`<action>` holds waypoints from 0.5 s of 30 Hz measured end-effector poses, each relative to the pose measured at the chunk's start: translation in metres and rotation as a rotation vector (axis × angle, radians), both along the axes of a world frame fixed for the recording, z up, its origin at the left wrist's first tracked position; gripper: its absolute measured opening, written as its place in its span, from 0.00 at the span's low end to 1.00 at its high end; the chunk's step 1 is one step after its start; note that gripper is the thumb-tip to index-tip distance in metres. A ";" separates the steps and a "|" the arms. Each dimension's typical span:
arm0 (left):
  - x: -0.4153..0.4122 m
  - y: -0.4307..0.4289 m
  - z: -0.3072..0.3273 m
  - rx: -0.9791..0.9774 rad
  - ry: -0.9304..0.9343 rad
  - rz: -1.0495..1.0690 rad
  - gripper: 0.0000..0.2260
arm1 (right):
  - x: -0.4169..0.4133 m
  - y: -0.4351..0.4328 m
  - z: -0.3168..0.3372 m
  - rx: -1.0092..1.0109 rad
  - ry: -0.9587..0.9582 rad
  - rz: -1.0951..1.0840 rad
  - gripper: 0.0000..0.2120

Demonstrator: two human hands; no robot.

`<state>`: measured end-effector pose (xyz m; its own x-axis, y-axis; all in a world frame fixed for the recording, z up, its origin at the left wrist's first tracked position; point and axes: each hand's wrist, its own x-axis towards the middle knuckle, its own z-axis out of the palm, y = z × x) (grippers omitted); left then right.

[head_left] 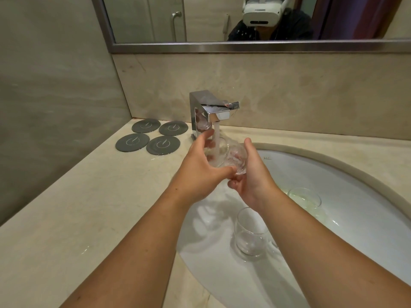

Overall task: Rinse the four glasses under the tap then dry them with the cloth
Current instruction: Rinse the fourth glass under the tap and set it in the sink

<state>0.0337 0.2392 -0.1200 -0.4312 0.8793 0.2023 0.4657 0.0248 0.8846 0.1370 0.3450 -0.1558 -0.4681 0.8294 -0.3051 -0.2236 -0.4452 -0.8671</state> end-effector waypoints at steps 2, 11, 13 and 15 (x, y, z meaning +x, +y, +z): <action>0.001 0.000 -0.001 0.010 0.020 -0.027 0.40 | -0.001 0.000 0.000 -0.026 0.037 -0.026 0.33; 0.003 0.001 -0.004 -0.019 -0.108 -0.012 0.53 | 0.003 0.000 0.009 0.066 0.114 -0.134 0.13; 0.003 0.001 -0.004 -0.031 -0.135 0.004 0.54 | 0.004 -0.001 0.010 0.123 0.093 -0.148 0.13; 0.004 0.002 -0.005 -0.039 -0.153 0.014 0.55 | 0.004 0.000 0.008 0.180 0.072 -0.154 0.14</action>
<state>0.0375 0.2416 -0.1252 -0.4663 0.8790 0.0992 0.3245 0.0657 0.9436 0.1409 0.3446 -0.1477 -0.3472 0.9305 -0.1164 -0.3406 -0.2408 -0.9089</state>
